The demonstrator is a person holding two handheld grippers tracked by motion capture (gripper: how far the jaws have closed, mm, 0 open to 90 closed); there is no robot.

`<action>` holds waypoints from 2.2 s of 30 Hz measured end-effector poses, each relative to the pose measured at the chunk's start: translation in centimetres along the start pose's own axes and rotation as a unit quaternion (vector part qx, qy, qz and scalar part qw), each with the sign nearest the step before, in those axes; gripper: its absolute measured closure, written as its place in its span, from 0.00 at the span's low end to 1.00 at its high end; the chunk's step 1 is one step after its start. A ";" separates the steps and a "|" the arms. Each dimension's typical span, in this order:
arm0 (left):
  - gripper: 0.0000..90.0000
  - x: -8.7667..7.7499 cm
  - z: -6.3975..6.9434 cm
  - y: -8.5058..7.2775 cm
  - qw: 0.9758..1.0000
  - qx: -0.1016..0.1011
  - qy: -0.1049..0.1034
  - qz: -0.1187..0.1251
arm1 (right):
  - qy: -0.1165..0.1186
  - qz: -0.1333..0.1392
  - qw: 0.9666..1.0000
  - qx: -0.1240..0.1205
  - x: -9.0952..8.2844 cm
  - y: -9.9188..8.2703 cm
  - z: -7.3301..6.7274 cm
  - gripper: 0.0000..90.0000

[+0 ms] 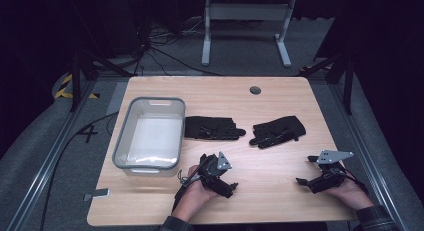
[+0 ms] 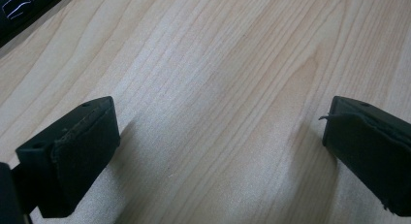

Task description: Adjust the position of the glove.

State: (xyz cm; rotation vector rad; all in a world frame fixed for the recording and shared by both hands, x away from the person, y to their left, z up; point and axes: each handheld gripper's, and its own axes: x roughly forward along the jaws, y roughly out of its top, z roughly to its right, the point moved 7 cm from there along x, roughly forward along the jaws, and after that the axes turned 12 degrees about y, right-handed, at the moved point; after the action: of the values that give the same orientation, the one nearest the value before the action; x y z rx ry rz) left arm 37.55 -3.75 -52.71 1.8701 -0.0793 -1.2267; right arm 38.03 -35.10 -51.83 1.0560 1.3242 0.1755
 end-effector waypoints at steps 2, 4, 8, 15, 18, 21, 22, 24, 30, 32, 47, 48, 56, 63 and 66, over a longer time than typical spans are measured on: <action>0.00 0.0 0.0 0.0 1.000 0.000 -0.001 -0.001 | 0.000 0.000 1.000 0.001 0.0 0.0 0.0 0.02; 0.00 0.0 0.0 0.0 1.000 0.000 -0.001 -0.001 | -0.006 -0.002 1.000 0.009 -0.2 0.1 0.0 0.10; 0.00 0.0 0.0 0.0 1.000 0.000 -0.001 -0.002 | 0.003 -0.003 1.000 0.014 -0.5 0.4 -0.1 0.21; 0.00 0.0 0.0 0.0 1.000 0.000 -0.001 -0.002 | 0.006 0.008 1.000 0.004 -0.8 1.6 0.0 0.43; 0.00 0.0 0.0 0.0 1.000 0.000 -0.001 -0.002 | 0.010 0.017 1.000 -0.003 -0.8 2.6 0.2 0.59; 0.00 0.0 0.0 0.0 1.000 0.001 -0.002 0.000 | 0.015 0.018 1.000 -0.005 -0.5 3.3 0.3 0.76; 0.00 0.0 0.0 0.0 1.000 0.001 -0.002 -0.001 | 0.018 0.017 1.000 -0.006 -0.4 3.5 0.3 0.79; 0.00 0.0 0.0 0.0 1.000 0.001 -0.002 -0.001 | 0.018 0.017 1.000 -0.007 -0.4 3.6 0.4 0.82; 0.00 0.0 0.0 0.0 1.000 0.001 -0.002 -0.001 | 0.027 0.024 0.999 -0.010 -0.1 4.8 0.7 0.99; 0.00 0.0 0.0 0.0 1.000 0.001 -0.002 -0.001 | 0.029 0.027 0.999 -0.010 0.1 5.4 0.9 1.00; 0.00 0.0 0.0 0.0 1.000 0.001 -0.002 -0.001 | 0.016 0.034 0.999 -0.016 1.9 8.7 4.1 1.00; 0.00 0.0 0.0 0.0 1.000 0.001 -0.002 -0.001 | 0.013 0.033 0.999 -0.015 1.9 8.8 4.4 1.00; 0.00 0.0 0.0 0.0 1.000 0.001 -0.002 -0.001 | -0.017 0.033 0.999 -0.008 1.6 9.1 7.5 1.00; 0.00 0.0 0.0 0.0 1.000 0.001 -0.002 -0.001 | -0.036 0.027 0.999 0.004 1.3 8.8 9.5 1.00; 0.00 0.0 0.0 0.0 1.000 0.001 -0.002 -0.001 | -0.042 0.026 0.999 0.019 0.8 8.3 10.6 1.00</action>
State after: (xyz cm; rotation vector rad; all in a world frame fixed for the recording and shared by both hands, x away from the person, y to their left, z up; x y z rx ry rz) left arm 37.58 -3.73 -52.72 1.8704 -0.0806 -1.2331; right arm 50.92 -35.55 -47.86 1.1176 1.2292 0.1434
